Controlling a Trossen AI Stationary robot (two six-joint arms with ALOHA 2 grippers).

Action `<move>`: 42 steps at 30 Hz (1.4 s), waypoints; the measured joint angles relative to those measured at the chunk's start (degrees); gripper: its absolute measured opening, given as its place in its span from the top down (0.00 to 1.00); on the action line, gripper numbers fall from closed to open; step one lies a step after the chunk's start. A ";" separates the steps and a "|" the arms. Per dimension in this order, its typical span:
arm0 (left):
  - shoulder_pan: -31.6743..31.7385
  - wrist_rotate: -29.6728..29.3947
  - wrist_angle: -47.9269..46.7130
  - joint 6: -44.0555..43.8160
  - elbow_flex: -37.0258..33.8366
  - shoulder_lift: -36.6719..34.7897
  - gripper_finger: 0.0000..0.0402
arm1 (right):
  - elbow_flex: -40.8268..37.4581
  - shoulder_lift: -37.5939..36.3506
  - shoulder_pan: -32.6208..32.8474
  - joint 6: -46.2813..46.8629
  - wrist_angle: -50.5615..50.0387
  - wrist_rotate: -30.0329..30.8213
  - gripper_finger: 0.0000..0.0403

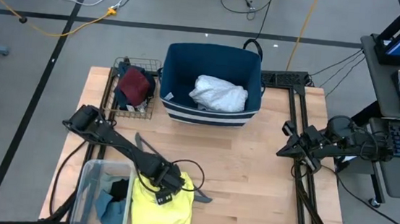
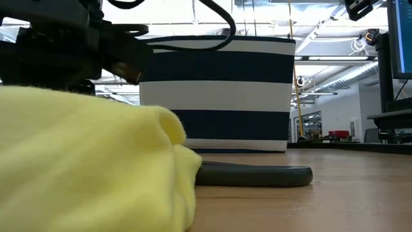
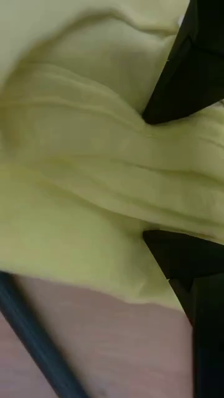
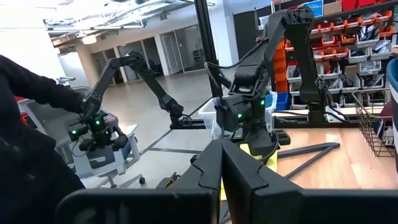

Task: Pick & Place Cloths
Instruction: Put the yellow shirt into the blue laundry bin

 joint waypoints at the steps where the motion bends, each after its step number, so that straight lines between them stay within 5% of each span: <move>1: 0.10 0.19 1.02 0.49 -0.73 0.00 0.27 | 0.00 0.00 0.00 0.00 0.00 0.02 1.00; 6: 0.10 -0.01 3.53 5.25 -2.16 0.00 0.38 | 0.00 0.00 0.00 0.83 0.18 0.06 1.00; 19: 0.01 -5.13 6.49 6.70 -2.25 0.11 0.96 | 0.00 0.00 0.01 1.51 0.22 0.30 1.00; 28: -0.10 -3.81 5.63 3.03 -2.71 -3.65 0.98 | 0.00 0.00 0.01 1.53 0.24 0.35 1.00; 37: -0.86 -0.70 5.41 -4.23 -0.32 -17.95 0.98 | 0.02 0.02 0.00 1.63 1.15 0.21 1.00; 42: -2.69 -11.29 5.78 -5.09 5.27 -24.91 0.98 | 0.02 0.02 0.01 1.52 1.37 0.18 1.00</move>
